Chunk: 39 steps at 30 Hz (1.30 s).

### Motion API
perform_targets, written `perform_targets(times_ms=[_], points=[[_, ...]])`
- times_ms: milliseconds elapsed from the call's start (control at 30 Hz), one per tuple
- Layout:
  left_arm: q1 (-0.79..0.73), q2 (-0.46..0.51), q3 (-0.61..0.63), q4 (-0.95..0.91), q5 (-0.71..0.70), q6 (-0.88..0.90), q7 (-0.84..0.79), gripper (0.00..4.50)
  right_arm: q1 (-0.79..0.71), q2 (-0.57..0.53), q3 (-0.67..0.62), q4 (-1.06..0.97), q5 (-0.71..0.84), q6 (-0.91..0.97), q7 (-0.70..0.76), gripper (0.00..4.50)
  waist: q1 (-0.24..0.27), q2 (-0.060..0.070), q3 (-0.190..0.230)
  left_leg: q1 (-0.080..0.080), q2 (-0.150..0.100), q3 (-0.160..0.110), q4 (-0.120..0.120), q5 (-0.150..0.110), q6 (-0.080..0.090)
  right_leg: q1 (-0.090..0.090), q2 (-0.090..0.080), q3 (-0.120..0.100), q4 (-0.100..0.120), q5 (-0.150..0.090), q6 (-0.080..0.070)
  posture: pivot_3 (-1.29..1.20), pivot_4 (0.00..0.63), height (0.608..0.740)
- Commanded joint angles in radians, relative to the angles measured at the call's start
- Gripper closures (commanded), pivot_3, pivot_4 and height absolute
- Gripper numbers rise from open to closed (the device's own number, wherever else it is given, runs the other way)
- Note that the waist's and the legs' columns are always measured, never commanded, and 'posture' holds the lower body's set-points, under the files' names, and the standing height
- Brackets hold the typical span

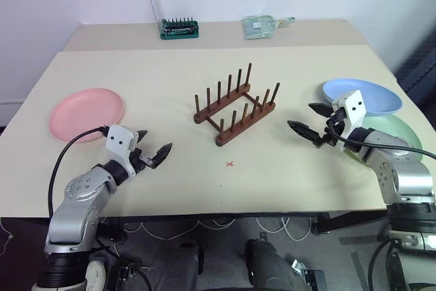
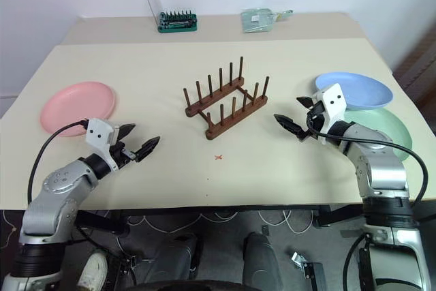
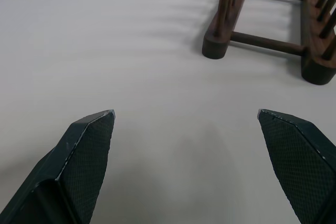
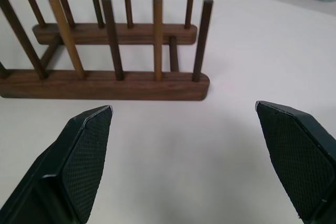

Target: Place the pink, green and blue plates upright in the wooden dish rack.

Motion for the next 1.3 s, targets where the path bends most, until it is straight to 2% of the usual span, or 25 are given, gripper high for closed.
perform_targets(times_ms=[33, 200, 400, 533, 633, 867, 1200, 1300], points=[[0.002, -0.007, -0.005, -0.050, 0.004, -0.011, 0.017, 0.00, -0.062, -0.030, -0.005, 0.024, -0.010, -0.034, 0.029, 0.03, -0.001, 0.000, 0.000, 0.000, 0.000, 0.000, 0.000, 0.000, 0.000, 0.000, 0.000, 0.000, 0.000, 0.000, 0.000, 0.00, 0.150, 0.740], [0.023, -0.017, -0.007, -0.066, 0.009, -0.020, 0.033, 0.00, -0.094, -0.019, 0.006, 0.042, -0.026, -0.047, 0.028, 0.03, -0.003, 0.000, 0.000, 0.000, 0.000, 0.000, -0.001, 0.000, 0.000, 0.000, 0.000, 0.000, 0.000, 0.000, 0.000, 0.00, 0.150, 0.740], [-0.023, 0.008, -0.053, -0.038, 0.007, 0.003, -0.017, 0.00, -0.003, 0.011, 0.013, -0.098, -0.018, -0.014, -0.020, 0.03, 0.001, 0.000, 0.000, 0.000, 0.000, 0.000, 0.000, 0.000, 0.000, 0.000, 0.000, 0.000, 0.000, 0.000, 0.000, 0.00, 0.150, 0.740], [-0.040, 0.031, -0.138, -0.038, -0.005, 0.036, -0.110, 0.00, 0.055, 0.035, 0.004, -0.186, -0.002, 0.011, -0.063, 0.03, 0.000, 0.000, 0.000, 0.000, 0.000, 0.000, 0.000, 0.000, 0.000, 0.000, 0.000, 0.000, 0.000, 0.000, 0.000, 0.00, 0.150, 0.740], [-0.056, 0.038, -0.251, -0.015, 0.060, 0.014, -0.146, 0.00, 0.116, 0.049, -0.003, -0.256, 0.013, 0.027, -0.081, 0.03, 0.000, 0.000, 0.000, 0.000, 0.000, 0.000, -0.001, 0.000, 0.000, 0.000, 0.000, 0.000, 0.000, 0.000, 0.000, 0.00, 0.150, 0.740], [-0.177, -0.083, -0.404, 0.142, 0.199, -0.050, -0.069, 0.00, 0.291, 0.030, 0.004, -0.472, 0.107, 0.118, -0.041, 0.03, 0.004, 0.000, 0.000, 0.000, 0.000, 0.000, 0.001, 0.000, 0.000, 0.001, 0.000, 0.000, 0.000, 0.000, 0.000, 0.00, 0.150, 0.740], [-0.324, -0.234, -0.401, 0.400, 0.235, -0.156, -0.028, 0.00, 0.358, 0.084, 0.049, -0.522, 0.077, 0.093, -0.103, 0.03, 0.011, 0.001, -0.002, 0.000, 0.000, -0.001, 0.002, 0.000, 0.000, 0.002, 0.000, -0.001, 0.000, 0.000, 0.001, 0.00, 0.150, 0.740], [-0.333, -0.243, -0.413, 0.441, 0.233, -0.196, -0.068, 0.85, 0.376, 0.081, 0.039, -0.518, 0.065, 0.074, -0.113, 0.00, 0.018, 0.002, -0.002, 0.000, -0.001, 0.000, 0.001, 0.000, 0.000, 0.002, 0.000, 0.000, -0.001, 0.000, 0.001, 0.00, 0.150, 0.740]])
